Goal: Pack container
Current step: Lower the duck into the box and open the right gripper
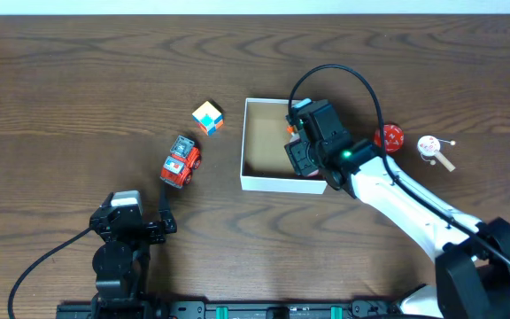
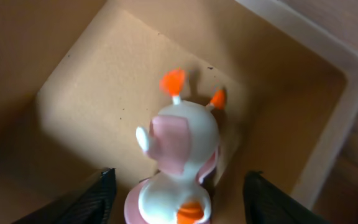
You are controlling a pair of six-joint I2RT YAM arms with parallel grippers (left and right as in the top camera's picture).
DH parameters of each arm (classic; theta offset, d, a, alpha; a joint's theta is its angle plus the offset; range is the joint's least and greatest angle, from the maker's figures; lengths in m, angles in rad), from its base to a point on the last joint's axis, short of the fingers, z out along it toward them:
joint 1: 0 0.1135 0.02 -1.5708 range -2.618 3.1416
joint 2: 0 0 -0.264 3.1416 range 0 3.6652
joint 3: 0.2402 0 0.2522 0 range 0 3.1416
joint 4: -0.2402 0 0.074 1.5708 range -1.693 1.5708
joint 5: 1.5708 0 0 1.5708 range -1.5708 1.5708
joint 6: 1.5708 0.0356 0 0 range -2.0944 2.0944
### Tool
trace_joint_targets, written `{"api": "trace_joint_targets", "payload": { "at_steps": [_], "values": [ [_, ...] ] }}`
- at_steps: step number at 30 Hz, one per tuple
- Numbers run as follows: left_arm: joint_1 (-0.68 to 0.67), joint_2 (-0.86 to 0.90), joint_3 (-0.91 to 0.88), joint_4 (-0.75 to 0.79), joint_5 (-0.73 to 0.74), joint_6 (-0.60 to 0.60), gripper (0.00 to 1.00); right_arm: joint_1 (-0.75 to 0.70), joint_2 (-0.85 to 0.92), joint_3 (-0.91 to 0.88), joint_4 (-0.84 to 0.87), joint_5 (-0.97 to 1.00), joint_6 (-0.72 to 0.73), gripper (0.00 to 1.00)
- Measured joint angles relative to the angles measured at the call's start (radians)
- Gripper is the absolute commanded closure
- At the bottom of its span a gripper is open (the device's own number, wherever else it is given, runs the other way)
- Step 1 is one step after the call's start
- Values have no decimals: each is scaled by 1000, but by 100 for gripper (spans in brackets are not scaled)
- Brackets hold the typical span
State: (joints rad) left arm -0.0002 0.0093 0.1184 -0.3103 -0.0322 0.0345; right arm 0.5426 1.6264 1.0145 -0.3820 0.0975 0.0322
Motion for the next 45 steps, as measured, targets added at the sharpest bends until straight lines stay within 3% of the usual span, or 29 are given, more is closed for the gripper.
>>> {"api": "trace_joint_targets", "payload": {
  "at_steps": [8,11,13,19,29,45],
  "values": [
    [0,0,0,0,0,0,2,0,112,6,131,-4,-39,33],
    [0,0,0,0,0,0,2,0,148,5,157,-4,-53,40],
    [0,0,0,0,0,0,2,0,158,5,161,-3,-61,50],
    [0,0,0,0,0,0,2,-3,158,5,171,0,-68,98],
    [0,0,0,0,0,0,2,-10,158,14,171,32,-81,99],
    [0,0,0,0,0,0,2,-13,158,342,-266,55,-90,99]
  ]
}}
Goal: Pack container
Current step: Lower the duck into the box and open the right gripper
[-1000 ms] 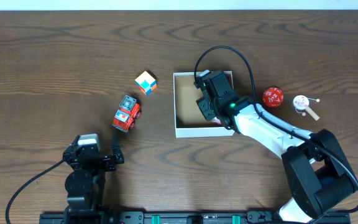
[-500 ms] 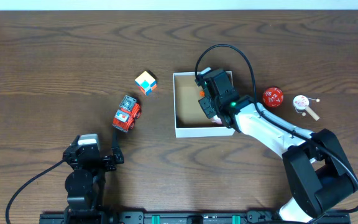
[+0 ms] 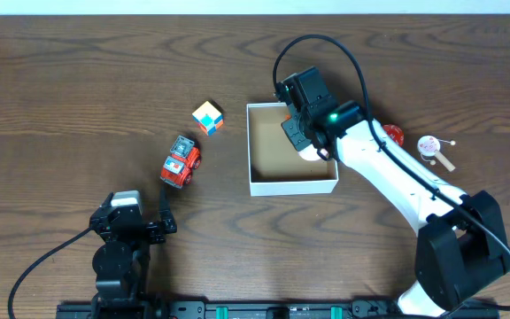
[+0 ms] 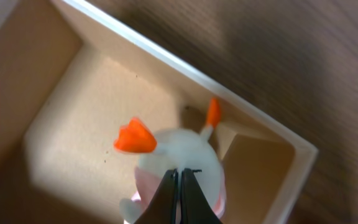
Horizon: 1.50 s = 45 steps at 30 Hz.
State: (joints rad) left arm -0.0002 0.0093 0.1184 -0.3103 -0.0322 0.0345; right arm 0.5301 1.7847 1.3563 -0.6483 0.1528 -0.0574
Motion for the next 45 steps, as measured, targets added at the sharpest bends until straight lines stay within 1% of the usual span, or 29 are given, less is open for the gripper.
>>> {"api": "trace_joint_targets", "payload": {
  "at_steps": [5,24,25,26,27,29,30,35,40,45],
  "values": [
    [0,0,0,0,0,0,2,0,0,6,-109,1,30,99],
    [0,0,0,0,0,0,2,-2,0,6,-267,-10,144,99],
    [0,0,0,0,0,0,2,-2,0,6,-270,-10,148,95],
    [0,0,0,0,0,0,2,-2,0,6,-270,-11,154,87],
    [0,0,0,0,0,0,2,-2,0,6,-269,-12,155,75],
    [0,0,0,0,0,0,2,-2,0,6,-263,-11,168,64],
    [0,0,0,0,0,0,2,-2,0,6,-257,-10,167,62],
    [0,0,0,0,0,0,2,-2,0,6,-225,-11,172,56],
    [0,0,0,0,0,0,2,-2,0,6,-198,-11,174,48],
    [0,0,0,0,0,0,2,-2,0,6,-127,6,175,47]
  ]
}}
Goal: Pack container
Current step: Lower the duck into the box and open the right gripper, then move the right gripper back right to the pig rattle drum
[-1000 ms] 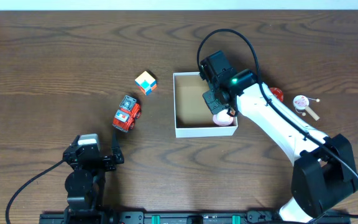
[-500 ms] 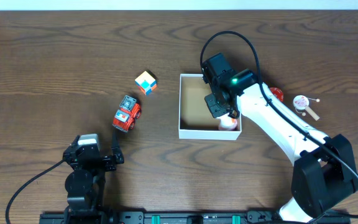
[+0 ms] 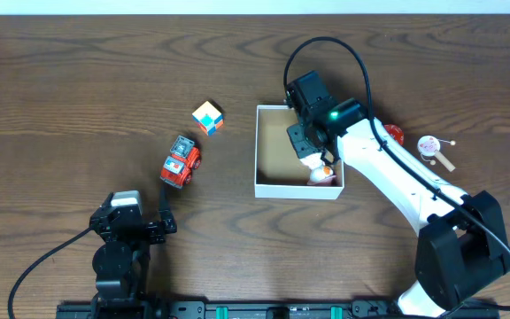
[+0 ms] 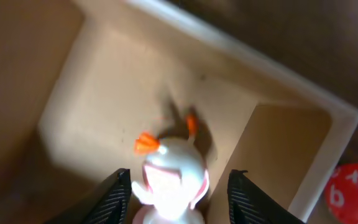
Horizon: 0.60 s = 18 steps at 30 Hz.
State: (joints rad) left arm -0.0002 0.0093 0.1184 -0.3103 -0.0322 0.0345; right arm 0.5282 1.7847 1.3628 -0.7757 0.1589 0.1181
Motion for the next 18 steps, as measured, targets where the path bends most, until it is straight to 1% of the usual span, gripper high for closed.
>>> {"api": "trace_joint_targets", "payload": {
  "at_steps": [3,7,11,13,17,18],
  "values": [
    [0,0,0,0,0,0,2,0,0,20,-18,48,0,44],
    [0,0,0,0,0,0,2,-3,0,124,-122,157,0,40],
    [0,0,0,0,0,0,2,-34,-34,202,-243,228,2,34],
    [0,0,0,0,0,0,2,-74,-70,214,-304,249,12,30],
    [0,0,0,0,0,0,2,-182,-127,215,-411,275,28,29],
    [0,0,0,0,0,0,2,-212,-134,216,-433,279,31,27]
  ]
}}
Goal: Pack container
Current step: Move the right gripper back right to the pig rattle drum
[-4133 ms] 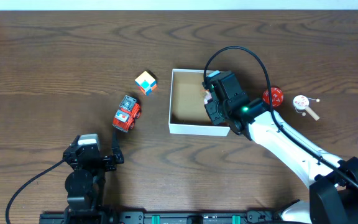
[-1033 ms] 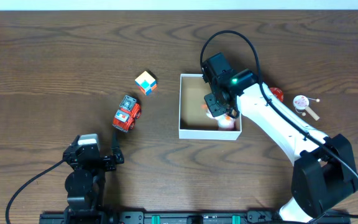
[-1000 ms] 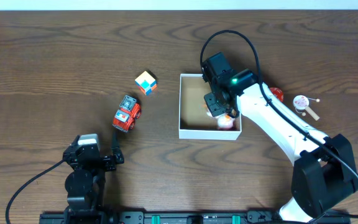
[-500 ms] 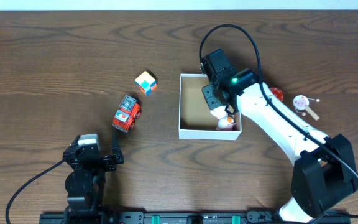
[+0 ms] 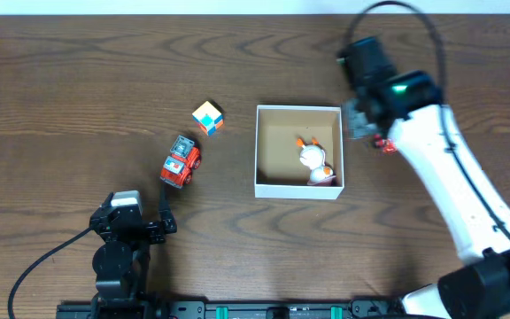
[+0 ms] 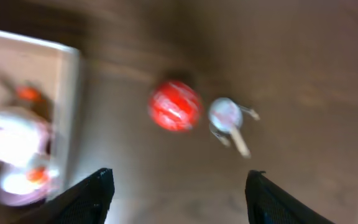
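Observation:
The white box (image 5: pixel 258 151) stands mid-table with a white and pink toy with orange tips (image 5: pixel 312 163) lying at its right side. In the right wrist view, which is blurred, the toy (image 6: pixel 11 146) and the box wall (image 6: pixel 67 93) show at the left. My right gripper (image 5: pixel 359 122) (image 6: pixel 179 186) is open and empty, just right of the box. It hangs above a red die (image 6: pixel 174 104) and a small white drum toy on a stick (image 6: pixel 227 116). The die (image 5: pixel 383 143) peeps out beside the arm. My left gripper (image 5: pixel 161 221) rests at the front left.
A colour-block cube (image 5: pixel 207 116) and a red toy truck (image 5: pixel 180 161) lie left of the box. The right arm (image 5: pixel 450 177) stretches across the table's right side and hides the drum toy in the overhead view.
My right gripper was open over the toy inside the box. It is now outside, right of the box, above the red die and drum toy. The toy stays in the box.
First my right gripper stood open around the toy inside the box. Then its fingers were shut against the toy's top, and the box sat slightly further right. Later it was open above the toy lying in the box, and now it is out of the box.

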You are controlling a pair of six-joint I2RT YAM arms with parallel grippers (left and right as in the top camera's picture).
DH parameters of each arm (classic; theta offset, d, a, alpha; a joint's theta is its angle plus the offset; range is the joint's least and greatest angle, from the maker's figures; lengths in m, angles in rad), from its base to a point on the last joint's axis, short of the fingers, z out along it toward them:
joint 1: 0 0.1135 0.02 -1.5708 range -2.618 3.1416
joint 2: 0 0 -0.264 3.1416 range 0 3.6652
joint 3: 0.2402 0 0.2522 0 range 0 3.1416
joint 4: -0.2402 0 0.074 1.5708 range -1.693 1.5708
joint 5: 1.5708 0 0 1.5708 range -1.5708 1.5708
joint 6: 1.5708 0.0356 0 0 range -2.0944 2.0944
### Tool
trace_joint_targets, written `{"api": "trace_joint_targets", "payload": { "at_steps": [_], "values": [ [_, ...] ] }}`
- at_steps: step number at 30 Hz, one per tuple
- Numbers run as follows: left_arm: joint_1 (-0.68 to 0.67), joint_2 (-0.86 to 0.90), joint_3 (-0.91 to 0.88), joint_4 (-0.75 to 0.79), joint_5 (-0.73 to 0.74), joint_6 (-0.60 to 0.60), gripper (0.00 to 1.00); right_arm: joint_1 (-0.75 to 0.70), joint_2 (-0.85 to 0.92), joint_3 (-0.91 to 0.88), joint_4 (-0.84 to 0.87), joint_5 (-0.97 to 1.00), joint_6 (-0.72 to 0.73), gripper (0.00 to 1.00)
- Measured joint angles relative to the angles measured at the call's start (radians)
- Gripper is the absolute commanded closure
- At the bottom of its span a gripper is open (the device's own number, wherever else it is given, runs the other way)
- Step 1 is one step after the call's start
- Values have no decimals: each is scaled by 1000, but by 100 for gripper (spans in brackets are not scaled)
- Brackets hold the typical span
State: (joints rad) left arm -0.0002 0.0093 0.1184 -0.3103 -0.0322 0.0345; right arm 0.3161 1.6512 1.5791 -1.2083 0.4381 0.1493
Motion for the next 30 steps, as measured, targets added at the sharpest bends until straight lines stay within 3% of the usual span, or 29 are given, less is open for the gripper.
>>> {"api": "trace_joint_targets", "payload": {
  "at_steps": [6,24,30],
  "values": [
    [0,0,0,0,0,0,2,-132,-6,-6,-64,-14,-30,24],
    [0,0,0,0,0,0,2,-424,-6,-77,3,-135,-174,21],
    [0,0,0,0,0,0,2,-459,-6,-85,40,-150,-335,21]
  ]
}}
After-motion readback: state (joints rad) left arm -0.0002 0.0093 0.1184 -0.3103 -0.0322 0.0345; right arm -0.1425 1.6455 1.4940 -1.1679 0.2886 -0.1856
